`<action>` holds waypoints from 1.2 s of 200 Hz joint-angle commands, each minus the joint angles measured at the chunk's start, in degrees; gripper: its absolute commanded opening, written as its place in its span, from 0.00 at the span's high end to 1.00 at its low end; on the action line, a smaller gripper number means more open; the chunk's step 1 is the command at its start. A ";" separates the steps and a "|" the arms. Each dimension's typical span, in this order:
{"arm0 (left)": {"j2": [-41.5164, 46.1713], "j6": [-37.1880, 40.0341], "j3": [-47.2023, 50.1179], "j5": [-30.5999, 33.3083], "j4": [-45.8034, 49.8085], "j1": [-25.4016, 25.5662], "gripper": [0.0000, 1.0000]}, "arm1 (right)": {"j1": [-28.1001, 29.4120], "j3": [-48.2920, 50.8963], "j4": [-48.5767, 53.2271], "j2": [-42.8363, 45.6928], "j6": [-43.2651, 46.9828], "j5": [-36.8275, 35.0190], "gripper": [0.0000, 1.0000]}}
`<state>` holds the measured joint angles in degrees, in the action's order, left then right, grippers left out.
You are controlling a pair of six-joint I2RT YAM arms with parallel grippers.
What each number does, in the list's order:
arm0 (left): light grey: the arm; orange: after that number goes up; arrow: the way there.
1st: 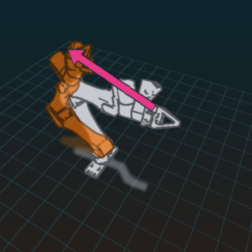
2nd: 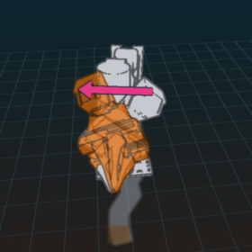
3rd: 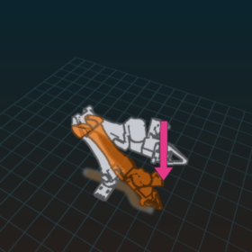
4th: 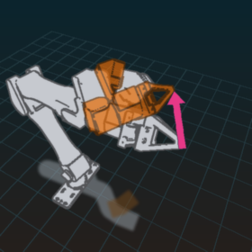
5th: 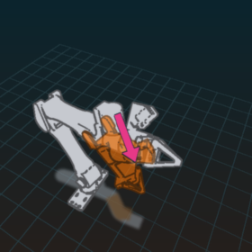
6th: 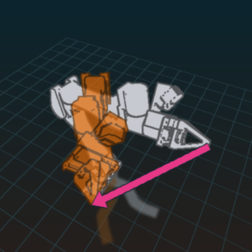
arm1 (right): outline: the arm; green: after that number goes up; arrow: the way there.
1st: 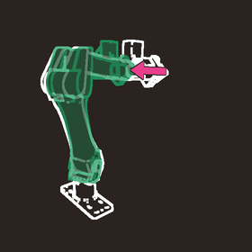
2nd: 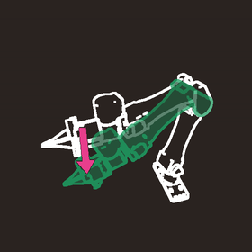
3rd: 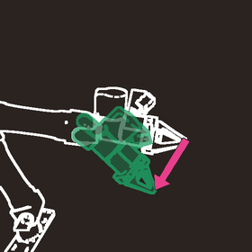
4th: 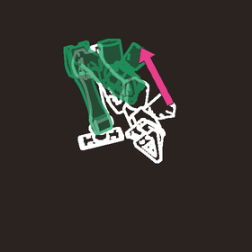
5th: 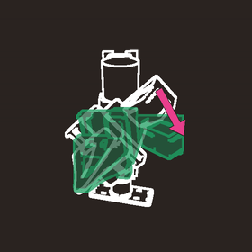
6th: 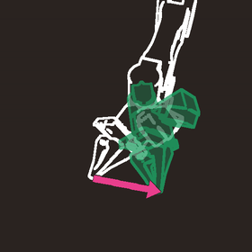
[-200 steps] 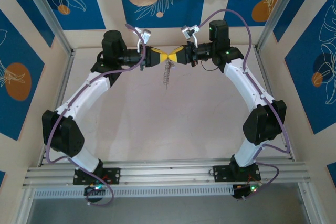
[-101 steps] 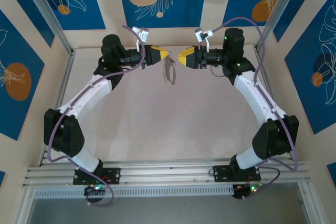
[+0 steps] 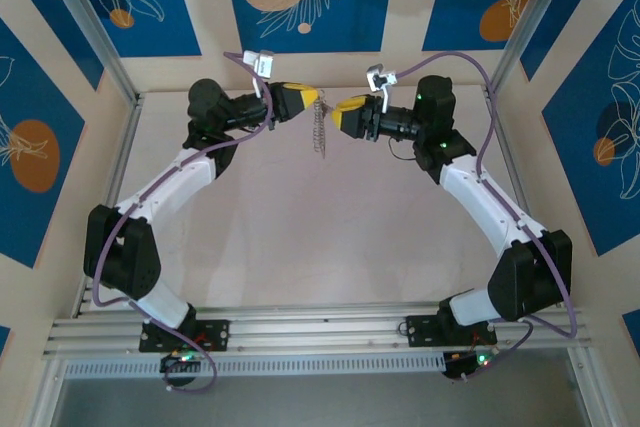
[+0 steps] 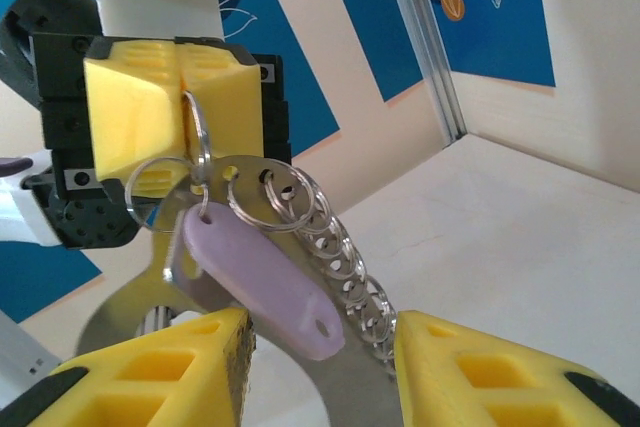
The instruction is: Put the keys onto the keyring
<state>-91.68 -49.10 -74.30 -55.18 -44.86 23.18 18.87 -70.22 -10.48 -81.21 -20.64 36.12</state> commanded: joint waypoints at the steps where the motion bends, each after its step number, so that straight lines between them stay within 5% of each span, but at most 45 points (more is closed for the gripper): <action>1: 1.42 -2.05 0.04 0.81 -4.98 0.64 1.00 | 1.10 -1.33 -1.50 0.11 2.39 -2.84 0.57; 105: 0.54 -3.12 -0.80 0.61 -5.55 0.82 1.00 | 4.98 -6.46 5.30 -0.96 8.78 -3.17 0.58; 122: 0.29 -3.60 -0.93 0.42 -6.04 0.90 1.00 | 5.10 -6.88 5.30 -1.18 8.91 -3.30 0.64; 167: 0.29 -3.67 -0.93 0.64 -6.45 0.97 1.00 | 6.02 -8.52 8.04 -2.10 10.57 -1.24 1.00; 240: 0.45 -4.06 -0.67 1.74 -7.51 0.95 1.00 | 7.79 -6.72 10.42 -1.95 11.93 -1.46 1.00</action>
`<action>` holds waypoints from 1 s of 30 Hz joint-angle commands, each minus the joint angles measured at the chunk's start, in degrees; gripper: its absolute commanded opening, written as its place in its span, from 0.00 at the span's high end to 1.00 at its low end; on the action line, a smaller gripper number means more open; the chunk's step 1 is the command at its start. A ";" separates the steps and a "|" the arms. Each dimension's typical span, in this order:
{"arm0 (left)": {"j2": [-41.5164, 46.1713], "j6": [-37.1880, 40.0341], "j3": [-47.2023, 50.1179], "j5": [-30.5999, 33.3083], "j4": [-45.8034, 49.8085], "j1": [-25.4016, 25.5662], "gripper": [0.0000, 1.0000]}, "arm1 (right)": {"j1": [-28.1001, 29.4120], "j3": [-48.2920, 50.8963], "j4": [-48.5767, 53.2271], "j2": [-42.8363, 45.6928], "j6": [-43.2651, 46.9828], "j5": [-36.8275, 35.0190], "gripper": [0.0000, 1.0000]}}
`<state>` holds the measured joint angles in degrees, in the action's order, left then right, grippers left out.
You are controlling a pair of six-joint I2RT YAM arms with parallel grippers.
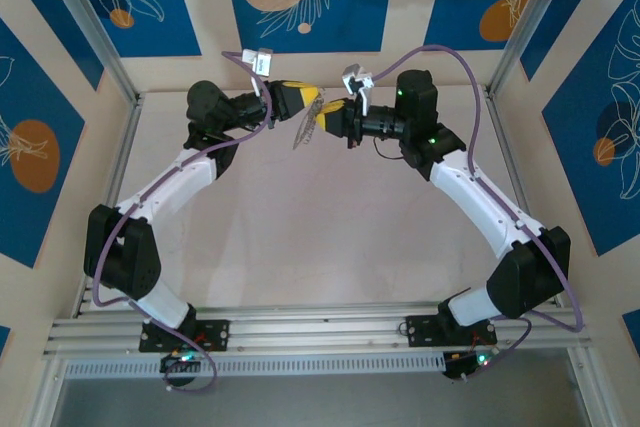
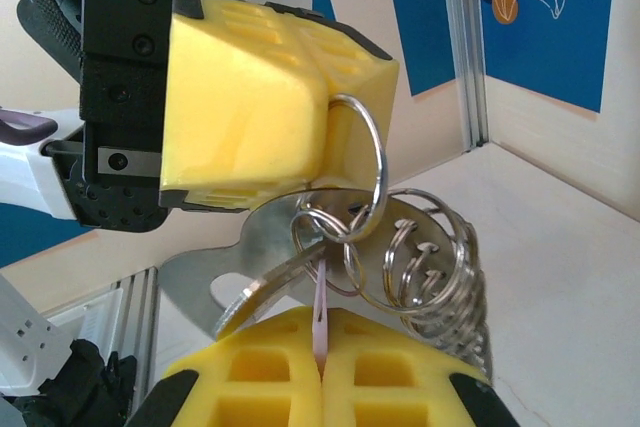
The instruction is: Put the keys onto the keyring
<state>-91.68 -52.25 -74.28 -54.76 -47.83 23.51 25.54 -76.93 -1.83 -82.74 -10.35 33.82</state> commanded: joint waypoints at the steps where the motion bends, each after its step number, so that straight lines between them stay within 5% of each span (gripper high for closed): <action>1: 0.45 -0.92 -0.69 1.37 -4.54 0.60 1.00 | 1.15 -0.04 1.79 -0.50 1.64 0.86 1.00; 21: -0.23 -2.20 0.13 2.90 -7.27 0.94 1.00 | 0.45 0.20 -0.27 -2.53 -3.02 3.75 0.99; 25: -0.56 -2.96 0.28 3.26 -8.65 0.93 1.00 | -2.15 2.40 1.68 -0.41 -3.06 4.57 0.65; 30: -0.67 -3.59 0.25 3.38 -9.76 0.95 1.00 | -6.30 7.90 1.52 4.35 -4.13 4.36 0.60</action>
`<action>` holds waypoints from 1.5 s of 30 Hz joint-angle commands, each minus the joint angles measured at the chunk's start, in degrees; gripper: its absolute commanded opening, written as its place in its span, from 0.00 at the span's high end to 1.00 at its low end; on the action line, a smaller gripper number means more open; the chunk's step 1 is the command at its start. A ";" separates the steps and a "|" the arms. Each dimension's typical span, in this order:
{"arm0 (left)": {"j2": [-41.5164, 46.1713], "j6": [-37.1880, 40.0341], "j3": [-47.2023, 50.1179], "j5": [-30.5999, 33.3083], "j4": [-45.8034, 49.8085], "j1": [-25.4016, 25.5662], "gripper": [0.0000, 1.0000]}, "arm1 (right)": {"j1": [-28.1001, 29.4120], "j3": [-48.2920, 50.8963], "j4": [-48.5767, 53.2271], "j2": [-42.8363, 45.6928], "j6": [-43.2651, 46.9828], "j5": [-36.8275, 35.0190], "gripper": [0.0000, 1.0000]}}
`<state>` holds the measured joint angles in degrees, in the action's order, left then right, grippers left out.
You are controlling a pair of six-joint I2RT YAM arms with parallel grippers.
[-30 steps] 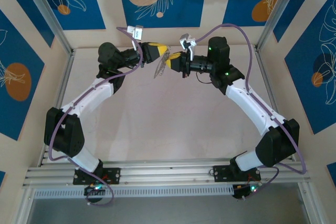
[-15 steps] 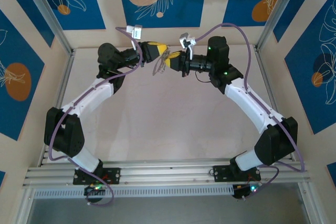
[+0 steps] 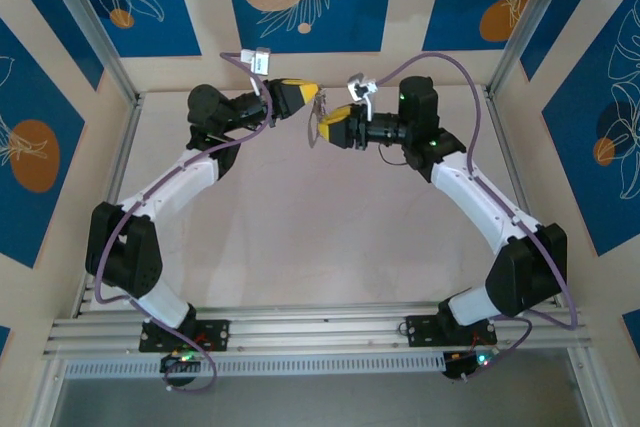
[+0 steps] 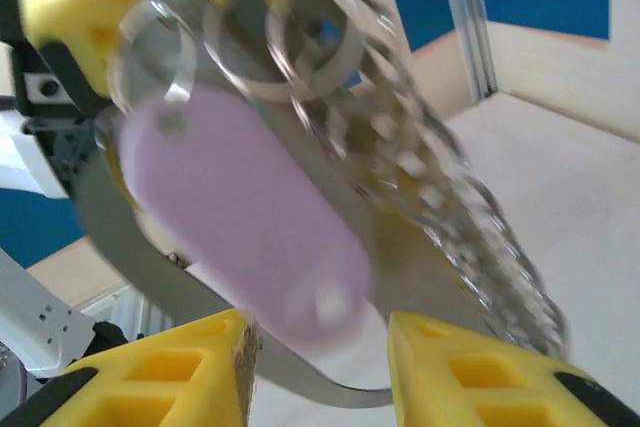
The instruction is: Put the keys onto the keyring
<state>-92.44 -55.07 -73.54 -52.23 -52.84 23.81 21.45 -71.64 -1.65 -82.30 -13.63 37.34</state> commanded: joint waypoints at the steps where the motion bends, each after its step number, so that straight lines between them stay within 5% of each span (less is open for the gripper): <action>1: 0.12 -0.92 -0.47 0.98 -4.85 0.64 1.00 | -3.48 3.75 0.45 4.97 -2.16 0.59 0.60; 10: -0.26 -3.14 0.74 2.25 -8.98 0.65 1.00 | -7.20 2.56 -10.28 7.12 -15.05 -2.79 0.61; 25: 0.25 -4.78 2.22 3.88 -11.62 0.87 1.00 | -1.95 -0.33 -37.01 0.04 -33.54 -8.40 0.54; 32: 0.16 -5.01 2.49 4.59 -12.57 0.96 1.00 | 0.93 -0.08 -41.30 -2.44 -35.95 -8.49 0.54; 45: -0.43 -5.69 2.35 5.07 -13.78 0.95 1.00 | 2.46 1.64 -42.21 -3.57 -36.70 -8.16 0.73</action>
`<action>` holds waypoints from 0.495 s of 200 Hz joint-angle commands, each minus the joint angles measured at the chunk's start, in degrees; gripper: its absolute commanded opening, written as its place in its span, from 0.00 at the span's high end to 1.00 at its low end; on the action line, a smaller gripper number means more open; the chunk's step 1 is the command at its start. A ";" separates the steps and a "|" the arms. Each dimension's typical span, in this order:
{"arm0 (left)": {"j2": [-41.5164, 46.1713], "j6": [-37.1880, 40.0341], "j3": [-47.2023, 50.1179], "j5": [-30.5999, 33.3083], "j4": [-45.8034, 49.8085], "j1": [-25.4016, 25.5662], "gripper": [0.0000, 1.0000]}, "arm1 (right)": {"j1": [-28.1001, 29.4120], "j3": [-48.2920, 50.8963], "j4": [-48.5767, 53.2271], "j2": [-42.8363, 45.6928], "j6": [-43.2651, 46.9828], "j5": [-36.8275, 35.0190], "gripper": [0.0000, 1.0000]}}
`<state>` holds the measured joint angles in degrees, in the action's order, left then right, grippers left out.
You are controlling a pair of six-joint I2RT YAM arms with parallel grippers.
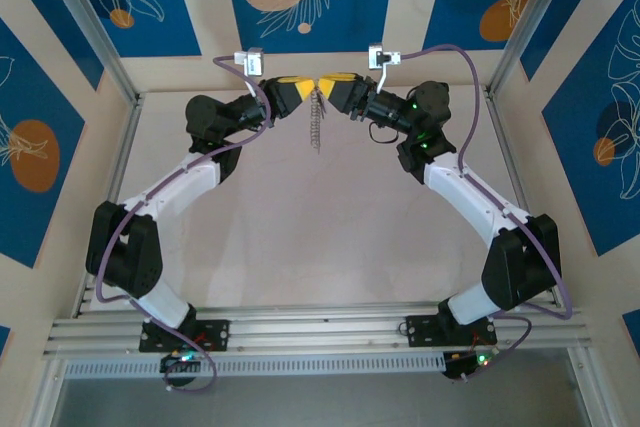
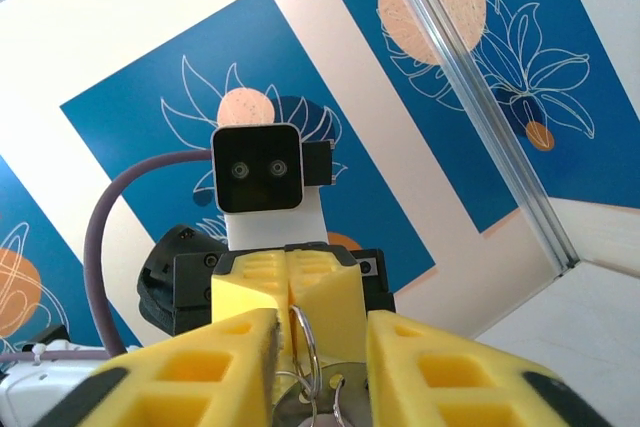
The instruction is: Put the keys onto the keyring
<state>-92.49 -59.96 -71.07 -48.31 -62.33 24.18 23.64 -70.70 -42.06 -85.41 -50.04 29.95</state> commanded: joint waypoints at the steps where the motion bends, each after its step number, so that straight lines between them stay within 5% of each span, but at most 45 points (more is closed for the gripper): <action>1: -0.49 -0.91 -0.29 1.20 -4.42 0.54 1.00 | 0.35 0.83 -1.86 -0.46 -0.29 -0.60 0.74; 99: -1.20 -1.40 -1.31 0.99 -4.56 0.69 1.00 | 0.45 0.73 -2.56 -1.69 -1.56 0.75 0.83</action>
<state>-93.19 -60.99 -71.07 -47.88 -63.07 24.18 23.68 -69.63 -42.94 -85.91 -50.87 30.30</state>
